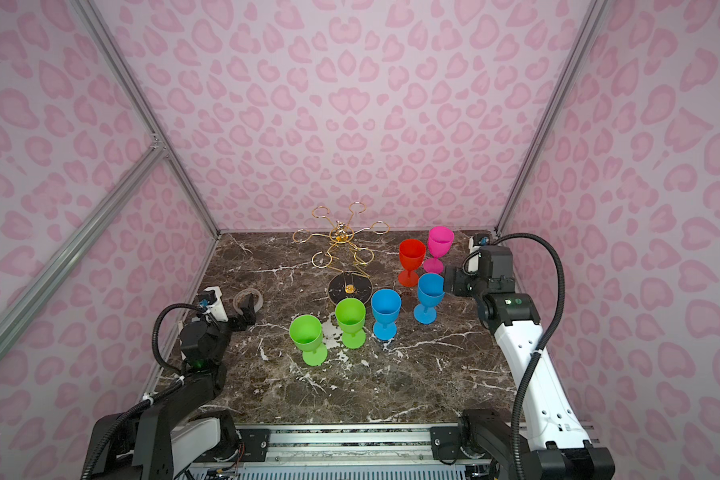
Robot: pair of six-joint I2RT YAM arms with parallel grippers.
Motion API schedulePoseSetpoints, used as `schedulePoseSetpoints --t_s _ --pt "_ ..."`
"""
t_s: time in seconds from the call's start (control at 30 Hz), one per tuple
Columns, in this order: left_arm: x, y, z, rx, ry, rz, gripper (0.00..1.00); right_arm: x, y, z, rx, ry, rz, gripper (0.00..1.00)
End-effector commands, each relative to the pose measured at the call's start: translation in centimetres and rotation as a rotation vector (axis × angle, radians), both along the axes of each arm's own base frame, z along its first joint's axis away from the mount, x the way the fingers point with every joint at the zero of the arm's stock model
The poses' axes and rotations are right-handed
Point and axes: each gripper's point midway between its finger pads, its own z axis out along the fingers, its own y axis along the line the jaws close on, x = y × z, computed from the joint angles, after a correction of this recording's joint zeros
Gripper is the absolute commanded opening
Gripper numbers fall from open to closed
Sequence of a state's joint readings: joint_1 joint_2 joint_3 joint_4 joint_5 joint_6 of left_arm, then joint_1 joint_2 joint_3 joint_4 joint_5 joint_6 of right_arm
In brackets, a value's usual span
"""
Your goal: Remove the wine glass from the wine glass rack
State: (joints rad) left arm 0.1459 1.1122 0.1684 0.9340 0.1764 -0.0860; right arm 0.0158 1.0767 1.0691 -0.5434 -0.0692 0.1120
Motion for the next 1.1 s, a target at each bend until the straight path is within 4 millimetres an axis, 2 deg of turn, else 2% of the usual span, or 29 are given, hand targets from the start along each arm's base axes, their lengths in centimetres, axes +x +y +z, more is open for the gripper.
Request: schedulePoseSetpoints --t_s 0.0,0.17,0.33,0.53,0.67,0.87,0.97,1.07 --pt "0.0 -0.3 1.6 0.017 -0.068 -0.016 0.97 1.5 -2.3 2.2 -0.033 -0.172 -0.11 0.98" --pt "0.1 -0.5 2.4 0.012 -0.103 -0.03 0.97 0.9 -4.3 2.0 -0.047 -0.294 -0.21 0.98" --pt "0.1 -0.5 2.2 0.028 -0.097 -0.036 0.97 0.6 -5.1 0.1 -0.078 -0.316 -0.236 0.98" --pt "-0.4 -0.8 0.3 0.027 -0.045 -0.043 0.97 -0.6 -5.5 0.3 -0.1 -0.366 -0.259 0.99" --pt "1.0 -1.1 -0.5 0.002 -0.023 -0.075 0.97 -1.0 -5.6 0.5 -0.102 -0.377 -0.263 0.98" --pt "2.1 -1.4 -3.2 0.003 0.018 -0.1 0.97 -1.7 -5.7 0.9 -0.107 -0.414 -0.267 0.98" --pt "2.6 -1.4 -3.6 0.004 0.047 -0.104 0.97 -1.7 -5.8 0.5 -0.111 -0.42 -0.266 0.98" --pt "2.3 -1.7 -3.5 0.012 0.032 -0.114 0.97 -1.5 -5.8 0.0 -0.111 -0.433 -0.268 0.98"
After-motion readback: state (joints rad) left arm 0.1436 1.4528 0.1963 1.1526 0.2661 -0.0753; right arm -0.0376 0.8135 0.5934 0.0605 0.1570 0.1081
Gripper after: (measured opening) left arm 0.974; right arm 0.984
